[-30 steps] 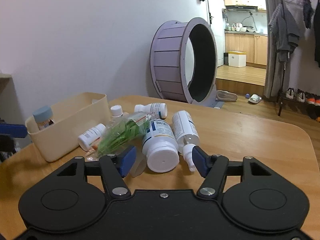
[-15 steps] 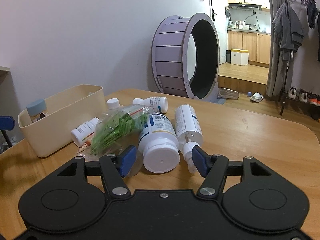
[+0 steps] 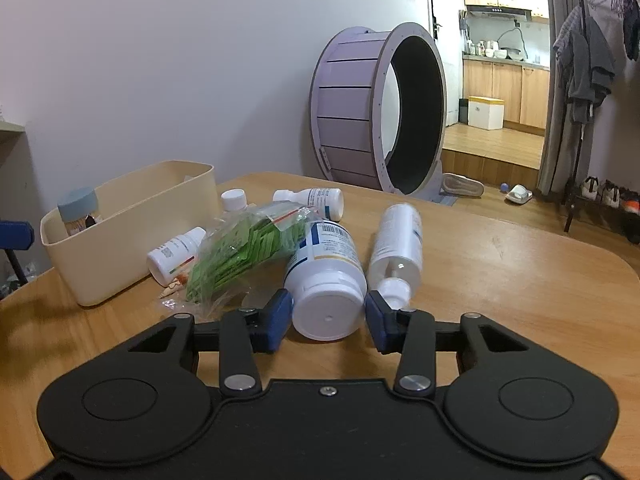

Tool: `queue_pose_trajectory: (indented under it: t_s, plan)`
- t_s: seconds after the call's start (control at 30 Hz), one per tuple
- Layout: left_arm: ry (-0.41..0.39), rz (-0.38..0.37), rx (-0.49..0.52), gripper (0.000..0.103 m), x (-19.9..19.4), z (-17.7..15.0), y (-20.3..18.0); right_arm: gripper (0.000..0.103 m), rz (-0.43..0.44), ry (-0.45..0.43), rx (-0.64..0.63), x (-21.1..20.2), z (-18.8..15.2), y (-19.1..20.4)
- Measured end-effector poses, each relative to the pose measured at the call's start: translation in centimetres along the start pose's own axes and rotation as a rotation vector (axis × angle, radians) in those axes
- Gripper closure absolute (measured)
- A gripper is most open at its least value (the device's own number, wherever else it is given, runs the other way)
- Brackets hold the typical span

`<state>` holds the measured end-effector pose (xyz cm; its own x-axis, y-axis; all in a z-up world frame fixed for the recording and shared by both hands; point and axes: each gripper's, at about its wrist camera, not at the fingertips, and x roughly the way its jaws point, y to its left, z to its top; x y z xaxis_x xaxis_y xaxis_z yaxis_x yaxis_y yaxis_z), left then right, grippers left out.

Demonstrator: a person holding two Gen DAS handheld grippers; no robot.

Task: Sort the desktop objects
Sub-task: 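Reach the right tool to the large white fish-oil bottle and grasp it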

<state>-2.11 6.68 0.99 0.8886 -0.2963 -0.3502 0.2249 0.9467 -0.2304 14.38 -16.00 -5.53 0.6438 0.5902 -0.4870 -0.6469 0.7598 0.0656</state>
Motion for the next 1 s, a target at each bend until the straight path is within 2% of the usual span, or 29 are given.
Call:
queue_pose_trajectory:
  t_s: [0.37, 0.43, 0.57, 0.63, 0.7, 0.77, 1.0]
  plan:
    - [0.001, -0.003, 0.000, 0.054, -0.1, 0.0, 0.1, 0.059, 0.012, -0.003, -0.002, -0.6, -0.1, 0.0]
    - [0.005, -0.003, 0.000, 0.054, -0.1, 0.0, 0.1, 0.050, 0.007, -0.007, -0.008, -0.4, -0.1, 0.1]
    - [0.005, -0.004, -0.002, 0.054, -0.1, 0.0, 0.0, 0.047, 0.009, -0.007, -0.012, 0.2, 0.0, 0.2]
    - [0.005, -0.004, -0.002, 0.054, -0.2, 0.0, 0.0, 0.049, 0.012, 0.011, -0.009, 0.6, 0.1, 0.2]
    - [0.005, -0.003, -0.001, 0.054, -0.1, 0.0, 0.0, 0.058, 0.020, 0.010, 0.012, 0.6, 0.2, -0.1]
    - [0.007, -0.002, -0.001, 0.054, -0.1, 0.0, 0.0, 0.061, 0.033, 0.010, 0.058, 0.3, 0.2, -0.6]
    - [0.009, -0.005, 0.010, 0.054, -0.2, -0.1, -0.2, 0.062, 0.008, -0.028, 0.087, -2.4, 0.6, -0.8]
